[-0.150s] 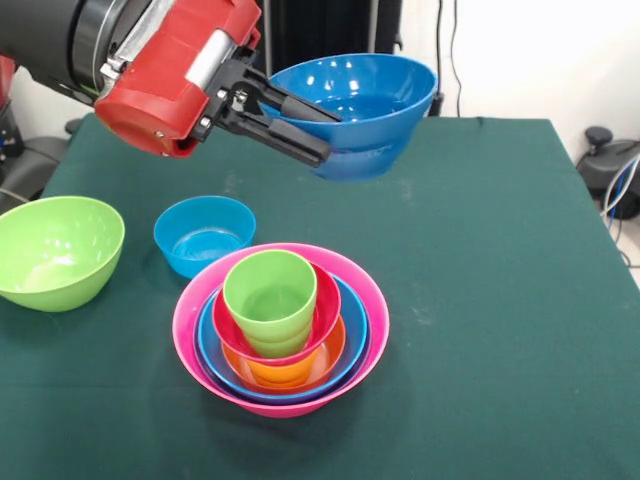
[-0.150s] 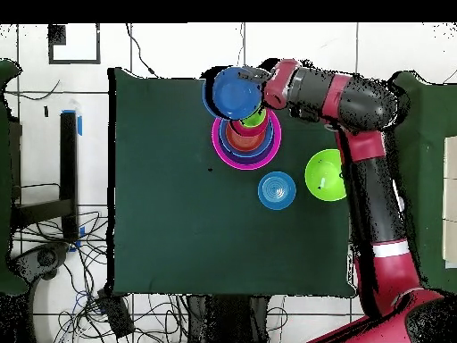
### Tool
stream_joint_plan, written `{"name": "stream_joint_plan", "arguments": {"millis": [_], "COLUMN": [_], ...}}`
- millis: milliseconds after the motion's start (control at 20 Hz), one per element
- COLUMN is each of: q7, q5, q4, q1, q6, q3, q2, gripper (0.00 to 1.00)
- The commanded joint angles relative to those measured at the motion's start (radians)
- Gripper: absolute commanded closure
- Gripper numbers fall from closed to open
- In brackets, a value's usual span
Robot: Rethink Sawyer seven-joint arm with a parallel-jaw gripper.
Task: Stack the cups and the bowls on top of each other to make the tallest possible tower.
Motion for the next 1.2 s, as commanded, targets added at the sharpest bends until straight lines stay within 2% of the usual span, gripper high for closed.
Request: {"name": "stream_joint_plan", "arguments": {"millis": [50, 550, 1100, 1200], "q7": [-0.358, -0.405, -0.489, -0.476], "q5": [-0.069, -0.069, -0.056, -0.055], "q4": [-0.079, -0.100, -0.200, -0.180], "q1": [0.040, 0.047, 0.087, 0.080], "q6": [0.131, 0.133, 0.182, 0.176], "q3": [-0.049, -0.056, -0.090, -0.082], "q2": [0.013, 0.033, 0.076, 0.060], "gripper": [1.00, 1.00, 1.00, 1.00]}}
